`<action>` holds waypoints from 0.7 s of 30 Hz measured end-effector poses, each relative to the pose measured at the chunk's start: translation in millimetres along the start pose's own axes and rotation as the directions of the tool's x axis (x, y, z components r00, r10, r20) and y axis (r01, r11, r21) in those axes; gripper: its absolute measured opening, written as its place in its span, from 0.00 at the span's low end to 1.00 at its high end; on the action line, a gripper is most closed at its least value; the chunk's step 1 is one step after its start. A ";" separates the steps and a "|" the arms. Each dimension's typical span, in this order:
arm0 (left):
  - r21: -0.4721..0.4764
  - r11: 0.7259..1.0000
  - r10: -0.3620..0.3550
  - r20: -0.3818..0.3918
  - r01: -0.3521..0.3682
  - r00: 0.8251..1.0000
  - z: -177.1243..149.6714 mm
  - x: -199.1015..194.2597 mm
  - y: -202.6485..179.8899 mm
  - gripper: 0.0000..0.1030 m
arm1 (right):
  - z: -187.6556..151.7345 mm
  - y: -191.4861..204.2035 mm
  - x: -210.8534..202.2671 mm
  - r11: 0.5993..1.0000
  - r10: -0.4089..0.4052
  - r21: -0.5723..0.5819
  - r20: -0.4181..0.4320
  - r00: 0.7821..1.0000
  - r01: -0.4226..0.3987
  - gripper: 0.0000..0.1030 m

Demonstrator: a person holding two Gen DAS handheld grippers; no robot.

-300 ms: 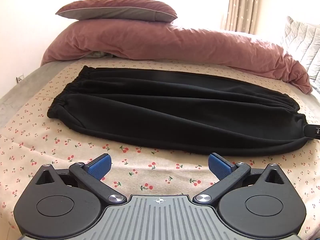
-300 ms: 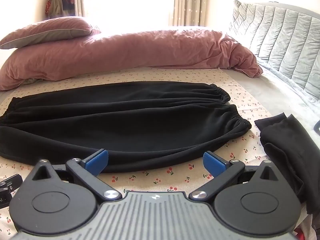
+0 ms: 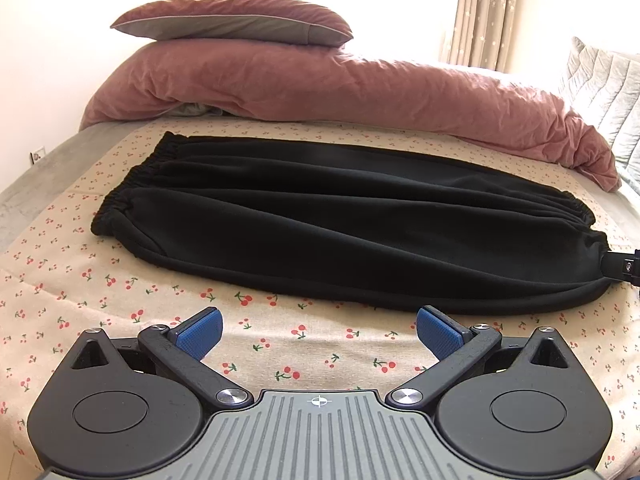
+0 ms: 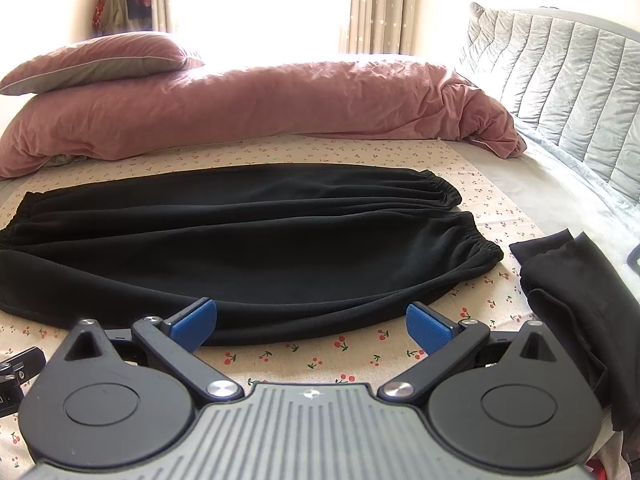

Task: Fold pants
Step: 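Move both grippers open toward the elastic leg cuffs of the black sweatpants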

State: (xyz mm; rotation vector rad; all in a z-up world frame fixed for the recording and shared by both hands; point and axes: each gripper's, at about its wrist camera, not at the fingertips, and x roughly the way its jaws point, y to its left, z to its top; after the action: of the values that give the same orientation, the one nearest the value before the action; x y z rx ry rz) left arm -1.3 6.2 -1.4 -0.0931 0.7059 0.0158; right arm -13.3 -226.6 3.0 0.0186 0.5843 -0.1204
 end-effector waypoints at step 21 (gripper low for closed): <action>-0.064 0.997 0.044 0.009 -0.043 0.999 5.8 6.3 24.0 1.00 | 0.9 -6.1 -4.2 0.998 -0.046 0.040 0.055 0.997 0.044 0.94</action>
State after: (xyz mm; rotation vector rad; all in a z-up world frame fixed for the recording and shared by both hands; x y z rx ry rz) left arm 6.2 30.6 -3.0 -0.1386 0.6974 0.0802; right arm -16.9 -232.2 6.2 0.0391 0.5262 -0.1754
